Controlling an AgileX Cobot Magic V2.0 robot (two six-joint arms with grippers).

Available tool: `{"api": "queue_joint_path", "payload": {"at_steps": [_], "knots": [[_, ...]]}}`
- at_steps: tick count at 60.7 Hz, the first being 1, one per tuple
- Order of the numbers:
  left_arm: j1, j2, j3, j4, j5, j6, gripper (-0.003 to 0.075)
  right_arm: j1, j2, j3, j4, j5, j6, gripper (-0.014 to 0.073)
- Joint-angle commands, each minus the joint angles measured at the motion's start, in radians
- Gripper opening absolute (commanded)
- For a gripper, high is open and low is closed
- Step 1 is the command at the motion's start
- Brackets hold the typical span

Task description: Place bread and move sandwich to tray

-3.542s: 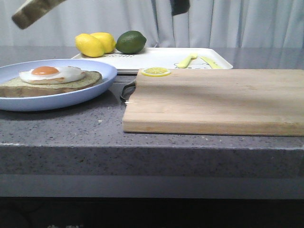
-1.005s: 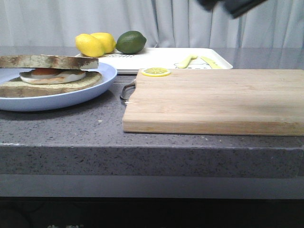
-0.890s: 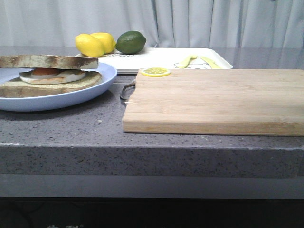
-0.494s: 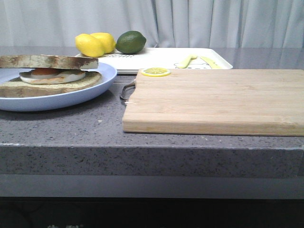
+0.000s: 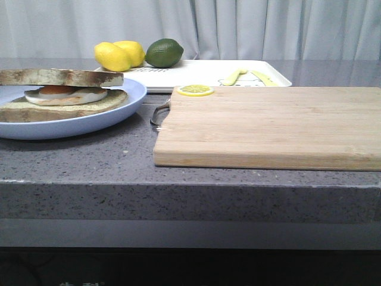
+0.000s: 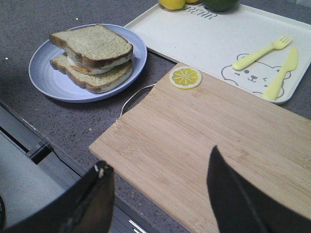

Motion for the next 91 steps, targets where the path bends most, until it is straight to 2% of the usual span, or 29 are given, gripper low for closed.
{"api": "queue_joint_path", "payload": {"at_steps": [1, 16, 25, 37, 62, 66, 88, 91], "knots": [[0.058, 0.072, -0.062, -0.046, -0.028, 0.023, 0.0421, -0.003, -0.006, -0.022, 0.003, -0.063, 0.001, 0.0443], [0.265, 0.298, -0.117, -0.507, -0.027, 0.311, 0.0421, -0.003, -0.006, -0.022, 0.003, -0.062, 0.001, 0.0443], [0.335, 0.374, -0.120, -0.674, -0.027, 0.421, 0.0421, -0.003, -0.006, -0.022, 0.003, -0.062, 0.001, 0.0443], [0.366, 0.447, -0.120, -0.761, -0.046, 0.462, 0.0421, -0.003, -0.006, -0.022, 0.003, -0.062, 0.001, 0.0443], [0.366, 0.572, -0.120, -0.876, -0.070, 0.500, 0.0412, -0.003, -0.006, -0.022, 0.003, -0.063, 0.001, 0.0443], [0.366, 0.585, -0.120, -0.911, -0.058, 0.517, 0.0365, -0.003, -0.006, -0.022, 0.003, -0.063, 0.001, 0.0443], [0.366, 0.593, -0.120, -0.924, -0.060, 0.524, -0.0022, -0.003, -0.006, -0.022, 0.003, -0.062, 0.001, 0.0443], [0.366, 0.593, -0.120, -0.924, -0.060, 0.524, -0.0020, -0.003, -0.006, -0.022, 0.003, -0.062, 0.001, 0.0443]]}}
